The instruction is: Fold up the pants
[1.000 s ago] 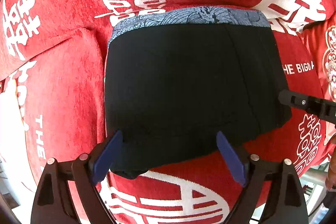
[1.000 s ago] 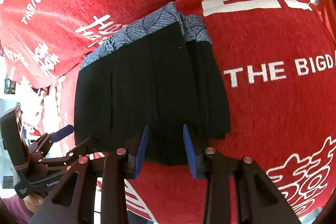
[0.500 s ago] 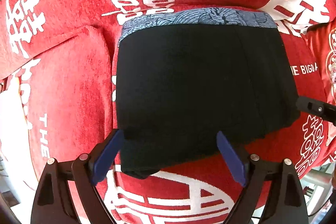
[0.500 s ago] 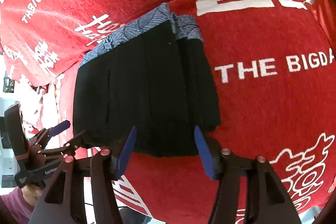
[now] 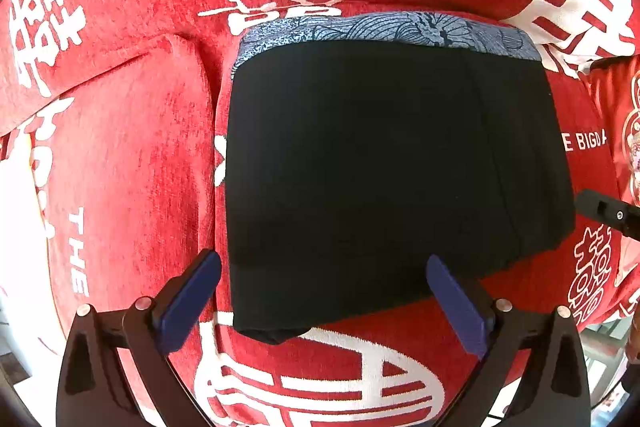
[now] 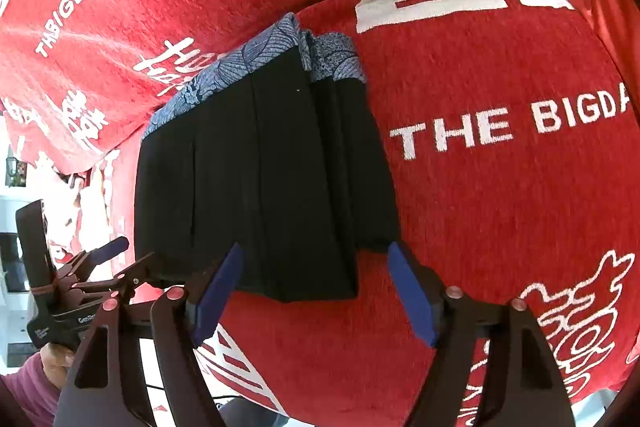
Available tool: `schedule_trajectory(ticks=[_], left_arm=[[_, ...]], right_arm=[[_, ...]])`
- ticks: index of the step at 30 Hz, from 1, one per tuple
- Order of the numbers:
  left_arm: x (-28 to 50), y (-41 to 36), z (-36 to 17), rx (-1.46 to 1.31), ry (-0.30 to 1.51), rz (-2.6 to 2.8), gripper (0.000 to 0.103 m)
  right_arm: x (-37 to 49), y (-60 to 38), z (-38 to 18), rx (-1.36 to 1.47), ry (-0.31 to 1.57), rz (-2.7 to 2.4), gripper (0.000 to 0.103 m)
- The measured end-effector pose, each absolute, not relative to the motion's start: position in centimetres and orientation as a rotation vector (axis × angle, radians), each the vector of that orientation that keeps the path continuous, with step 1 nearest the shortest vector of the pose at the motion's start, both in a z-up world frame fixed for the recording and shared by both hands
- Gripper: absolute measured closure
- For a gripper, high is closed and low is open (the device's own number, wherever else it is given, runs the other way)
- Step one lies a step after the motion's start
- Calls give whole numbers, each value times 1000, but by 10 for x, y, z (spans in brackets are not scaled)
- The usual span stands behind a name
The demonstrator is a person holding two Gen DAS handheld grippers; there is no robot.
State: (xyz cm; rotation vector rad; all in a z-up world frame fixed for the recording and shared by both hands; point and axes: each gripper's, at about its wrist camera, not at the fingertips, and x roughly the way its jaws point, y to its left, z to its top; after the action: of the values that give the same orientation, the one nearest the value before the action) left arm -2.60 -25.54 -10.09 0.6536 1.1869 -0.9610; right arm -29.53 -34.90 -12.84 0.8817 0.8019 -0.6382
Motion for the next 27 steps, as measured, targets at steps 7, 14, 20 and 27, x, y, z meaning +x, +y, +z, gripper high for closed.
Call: schedule_trajectory(ticks=[7, 14, 20, 27], left_arm=[[-14, -254, -101, 611, 1214, -973, 0], [1, -253, -105, 579, 1226, -943, 0], [23, -253, -105, 513, 1248, -963, 0], [41, -269, -124, 449, 1358, -1017, 0]], right_arm=[[-300, -353, -129, 902, 792, -645, 21], [-302, -355, -136, 930, 802, -644, 19], [-304, -359, -135, 915, 814, -649, 19], [-314, -389, -142, 1031, 733, -544, 18]])
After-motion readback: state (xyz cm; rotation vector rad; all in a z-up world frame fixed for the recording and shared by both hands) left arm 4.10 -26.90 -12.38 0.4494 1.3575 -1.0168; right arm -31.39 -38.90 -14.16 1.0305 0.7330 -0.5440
